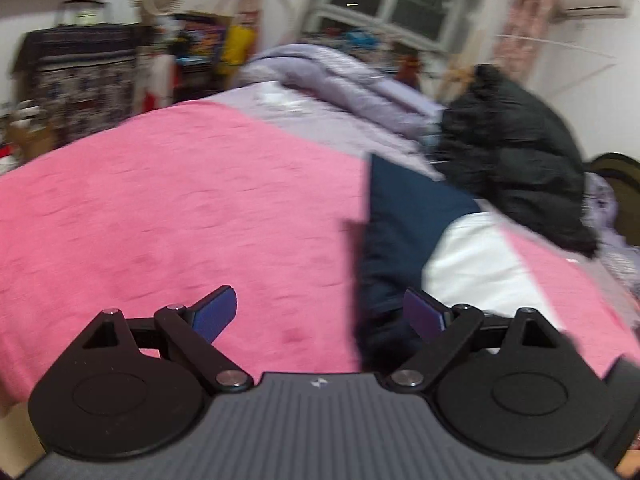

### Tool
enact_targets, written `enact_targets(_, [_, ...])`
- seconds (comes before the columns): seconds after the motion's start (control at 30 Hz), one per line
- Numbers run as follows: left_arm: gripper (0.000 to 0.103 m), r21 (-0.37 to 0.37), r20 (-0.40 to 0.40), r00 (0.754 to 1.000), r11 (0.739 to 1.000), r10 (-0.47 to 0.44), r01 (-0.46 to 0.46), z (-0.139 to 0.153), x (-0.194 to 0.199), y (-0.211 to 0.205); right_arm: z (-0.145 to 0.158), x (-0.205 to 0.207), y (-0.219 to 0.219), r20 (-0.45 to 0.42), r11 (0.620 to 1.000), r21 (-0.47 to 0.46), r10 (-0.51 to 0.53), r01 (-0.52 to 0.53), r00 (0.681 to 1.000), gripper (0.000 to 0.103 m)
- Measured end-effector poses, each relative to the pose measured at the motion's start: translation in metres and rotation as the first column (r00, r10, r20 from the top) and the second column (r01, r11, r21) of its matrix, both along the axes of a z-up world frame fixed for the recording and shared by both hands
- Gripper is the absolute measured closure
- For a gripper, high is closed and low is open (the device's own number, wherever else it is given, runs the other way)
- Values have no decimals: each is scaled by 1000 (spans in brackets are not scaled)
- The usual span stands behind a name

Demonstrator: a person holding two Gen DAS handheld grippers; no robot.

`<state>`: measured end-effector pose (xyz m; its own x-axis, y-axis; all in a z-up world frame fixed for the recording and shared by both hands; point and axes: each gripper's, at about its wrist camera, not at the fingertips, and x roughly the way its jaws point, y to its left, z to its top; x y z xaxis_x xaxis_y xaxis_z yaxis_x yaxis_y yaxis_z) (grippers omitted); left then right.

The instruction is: Fold clothes

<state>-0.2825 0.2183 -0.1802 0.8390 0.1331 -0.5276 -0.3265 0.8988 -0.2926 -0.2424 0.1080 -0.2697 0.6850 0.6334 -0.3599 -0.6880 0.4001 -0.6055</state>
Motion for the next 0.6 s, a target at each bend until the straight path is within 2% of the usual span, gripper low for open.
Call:
enact_targets(0.03, [11,0,9,1000,1000,-30,30,1,6,-4,-3,-2,-2,20,1000,-12,9,-9,1000,85])
enact_targets(0.1, [10,54,-26,998,997,-57,59,-3,23,-16,-8,-6,-3,65,999,-35,35,-33,997,79])
enact_targets(0.17, [10,138,-122,992,989,-37,54,-14,40,-26,-8,-10,-5,79,998,-40,52,-49,995,76])
enact_targets(0.23, [8,209,-203,979,976,-13,57,-27,51,-33,-6,-14,-17,80,999,-25,40,-38,996,67])
enact_targets(0.27, [8,229,-224,974,971,-13,66,-33,53,-36,-5,-17,-24,81,999,-17,34,-33,996,55])
enact_targets(0.3, [8,237,-228,973,969,-14,70,-37,53,-38,-4,-19,-31,90,1000,-4,22,-22,996,37])
enact_targets(0.37, [7,232,-225,974,971,-5,59,-43,53,-39,-3,-25,-50,138,999,43,-29,23,990,17])
enact_targets(0.4, [7,229,-225,974,972,0,53,-45,53,-39,-4,-27,-59,155,997,61,-63,55,986,12])
enact_targets(0.5, [6,226,-228,974,973,10,43,-49,56,-37,-12,-31,-83,206,981,87,-187,173,960,11])
enact_targets(0.6, [5,245,-234,972,968,14,45,-49,53,-43,-18,-30,-107,252,950,119,-310,289,917,11])
